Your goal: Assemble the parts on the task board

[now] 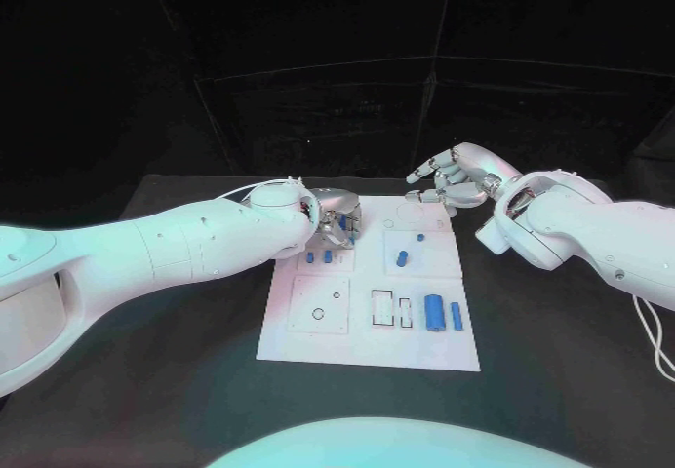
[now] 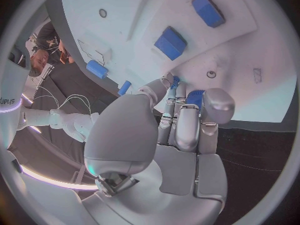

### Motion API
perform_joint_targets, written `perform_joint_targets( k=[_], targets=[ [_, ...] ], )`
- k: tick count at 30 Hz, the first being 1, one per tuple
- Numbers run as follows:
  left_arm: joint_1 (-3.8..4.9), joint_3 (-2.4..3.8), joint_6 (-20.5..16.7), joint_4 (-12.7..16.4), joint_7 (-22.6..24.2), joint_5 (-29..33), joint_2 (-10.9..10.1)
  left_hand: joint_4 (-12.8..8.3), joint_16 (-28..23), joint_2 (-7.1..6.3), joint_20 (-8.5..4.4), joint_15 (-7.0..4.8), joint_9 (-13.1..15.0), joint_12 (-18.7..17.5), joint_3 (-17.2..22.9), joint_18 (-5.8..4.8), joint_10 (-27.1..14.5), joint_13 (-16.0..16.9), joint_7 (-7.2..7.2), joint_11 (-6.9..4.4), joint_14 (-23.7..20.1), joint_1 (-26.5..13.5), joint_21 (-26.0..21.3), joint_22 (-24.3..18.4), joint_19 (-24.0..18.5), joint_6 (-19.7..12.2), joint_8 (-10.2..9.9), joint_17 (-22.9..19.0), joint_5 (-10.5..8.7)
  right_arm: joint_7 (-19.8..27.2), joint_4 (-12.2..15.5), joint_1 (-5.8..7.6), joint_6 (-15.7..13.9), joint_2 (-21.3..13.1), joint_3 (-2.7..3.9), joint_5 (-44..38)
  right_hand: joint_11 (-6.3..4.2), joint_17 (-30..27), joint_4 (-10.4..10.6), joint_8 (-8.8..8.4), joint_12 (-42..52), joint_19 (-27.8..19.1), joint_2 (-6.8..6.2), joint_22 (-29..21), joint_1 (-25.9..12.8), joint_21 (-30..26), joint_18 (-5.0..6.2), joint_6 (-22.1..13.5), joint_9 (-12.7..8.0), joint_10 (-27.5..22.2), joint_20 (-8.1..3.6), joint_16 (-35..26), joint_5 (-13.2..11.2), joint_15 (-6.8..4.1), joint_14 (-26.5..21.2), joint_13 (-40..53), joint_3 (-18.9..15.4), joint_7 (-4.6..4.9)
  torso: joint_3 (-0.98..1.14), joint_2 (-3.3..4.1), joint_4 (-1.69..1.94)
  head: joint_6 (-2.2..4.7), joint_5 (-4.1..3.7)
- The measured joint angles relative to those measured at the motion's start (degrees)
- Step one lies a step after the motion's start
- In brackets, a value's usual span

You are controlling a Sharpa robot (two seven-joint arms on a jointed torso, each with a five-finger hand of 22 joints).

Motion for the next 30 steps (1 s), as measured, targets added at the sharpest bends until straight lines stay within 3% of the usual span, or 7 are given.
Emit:
perform_joint_targets(
  k=[11,14,20,24,30],
  targets=[
    [0.03,0.05,-0.1,0.0,0.2,0.0,-0.2,-2.0,0.3,0.75,0.00,0.00,-0.3,-2.0,4.0,0.00,1.6,-1.1,0.57,0.24,0.0,0.8,1.0,1.3,0.0,1.1,-1.2,-0.2,-0.06,0.1,0.0,0.00,0.0,0.0,0.00,0.0,0.00,0.0,0.0,0.00,0.0,0.0,0.00,0.0,0.0,0.0,0.00,0.0,0.0,0.0,0.00,0.0,0.0,0.00,0.0,0.0,0.0,0.00,-0.02,-0.01,0.00,0.05,-0.07],
    [-0.01,0.01,-0.4,0.3,0.5,0.0,-0.6,-2.1,0.3,0.80,0.15,0.00,-0.4,-2.3,4.6,-0.86,2.1,-1.2,0.55,0.24,0.0,0.8,1.3,1.6,0.1,1.5,-1.5,-0.2,-0.07,0.1,0.0,0.00,0.0,0.0,0.00,0.0,0.00,0.0,0.0,0.00,0.0,0.0,0.00,0.0,0.0,0.0,0.00,0.0,0.0,0.0,0.00,0.0,0.2,0.00,0.0,0.1,0.0,0.00,-0.02,-0.01,0.00,0.13,-0.14],
    [-0.22,0.05,-1.2,1.8,1.1,0.0,-1.9,-2.0,0.6,0.99,0.21,0.00,-0.4,-3.0,5.0,-0.86,2.8,-1.2,0.68,0.33,0.0,0.6,1.5,2.0,0.2,2.0,-1.8,-0.3,-0.22,0.1,0.0,0.00,0.0,0.0,0.00,0.0,0.00,0.0,0.0,0.00,0.0,0.0,0.00,0.0,0.0,0.0,0.00,0.0,0.0,0.0,0.00,0.0,0.2,0.00,0.0,0.1,0.0,0.00,-0.02,-0.06,0.11,0.32,-0.18],
    [-0.29,1.20,-1.9,3.1,1.5,0.1,-2.9,-2.0,0.6,0.75,0.21,0.00,-0.4,-3.2,5.0,-0.86,2.9,-1.2,0.68,0.24,0.0,0.1,1.7,2.1,0.2,2.0,-1.8,-0.3,-0.22,0.1,0.1,0.00,0.0,0.0,0.00,0.0,0.00,0.0,0.0,0.00,0.0,0.0,0.00,0.0,0.0,0.0,0.00,0.0,0.0,0.0,0.00,0.0,0.2,0.00,0.0,0.1,0.0,0.00,-0.02,-0.06,0.20,0.52,-0.12],
    [-0.13,3.56,-3.1,6.2,1.9,0.4,-5.8,-2.1,0.6,0.69,0.20,0.00,-0.4,-3.3,5.1,-0.86,3.0,-1.2,0.68,0.30,0.0,0.0,1.8,2.1,0.2,2.0,-2.2,-0.3,-0.22,0.2,0.0,0.00,0.0,-0.1,0.00,0.0,0.00,0.0,0.0,-0.01,0.0,0.0,0.00,0.0,0.0,0.0,0.00,0.0,0.0,0.0,0.00,0.0,0.2,0.00,0.0,0.1,0.0,0.00,-0.02,-0.07,0.20,0.65,0.18]
  ],
)
